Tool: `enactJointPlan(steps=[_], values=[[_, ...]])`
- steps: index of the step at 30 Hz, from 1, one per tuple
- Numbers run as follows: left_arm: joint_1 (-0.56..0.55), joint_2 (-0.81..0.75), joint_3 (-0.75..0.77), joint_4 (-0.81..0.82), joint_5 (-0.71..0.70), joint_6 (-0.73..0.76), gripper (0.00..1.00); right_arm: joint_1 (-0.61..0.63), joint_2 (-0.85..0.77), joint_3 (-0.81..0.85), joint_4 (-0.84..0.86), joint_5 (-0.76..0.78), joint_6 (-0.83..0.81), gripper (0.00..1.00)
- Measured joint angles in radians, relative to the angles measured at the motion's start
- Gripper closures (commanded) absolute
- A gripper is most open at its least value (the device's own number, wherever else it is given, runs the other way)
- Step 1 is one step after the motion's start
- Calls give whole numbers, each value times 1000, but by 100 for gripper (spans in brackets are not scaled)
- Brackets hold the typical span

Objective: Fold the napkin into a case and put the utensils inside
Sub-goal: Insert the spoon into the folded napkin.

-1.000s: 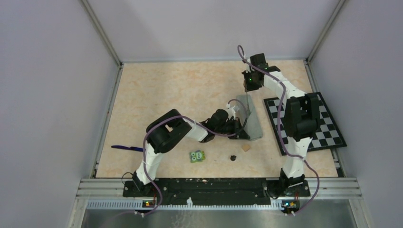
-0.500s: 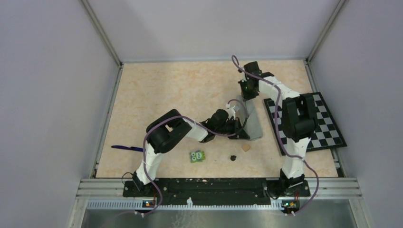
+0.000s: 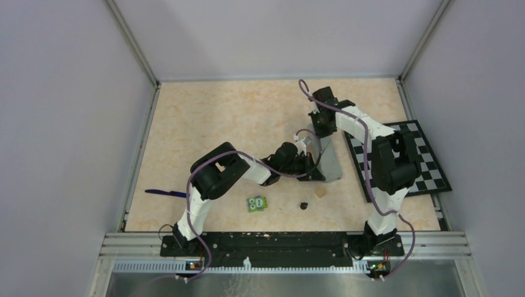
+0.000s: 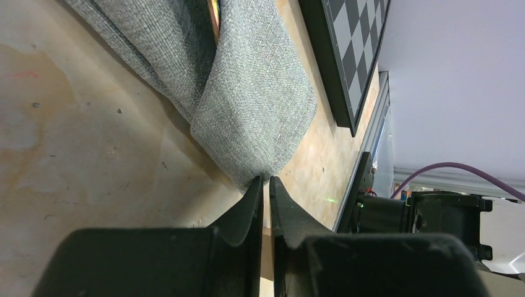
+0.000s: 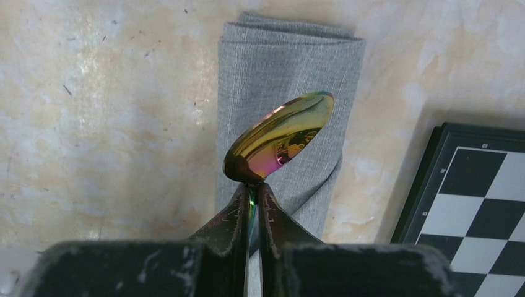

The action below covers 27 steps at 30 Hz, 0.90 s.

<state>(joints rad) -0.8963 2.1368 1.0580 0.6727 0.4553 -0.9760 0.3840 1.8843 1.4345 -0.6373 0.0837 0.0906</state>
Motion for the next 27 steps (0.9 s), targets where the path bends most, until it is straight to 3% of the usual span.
enactJointPlan(steps=[18, 22, 27], values=[[3, 0, -3, 0, -1, -10, 87, 33, -37, -106, 8, 7, 37, 100], [3, 0, -6, 2, -4, -10, 79, 33, -37, -106, 10, 7, 42, 86], [3, -27, -51, -3, -32, 8, 58, 34, -33, -106, 15, 2, 53, 71]])
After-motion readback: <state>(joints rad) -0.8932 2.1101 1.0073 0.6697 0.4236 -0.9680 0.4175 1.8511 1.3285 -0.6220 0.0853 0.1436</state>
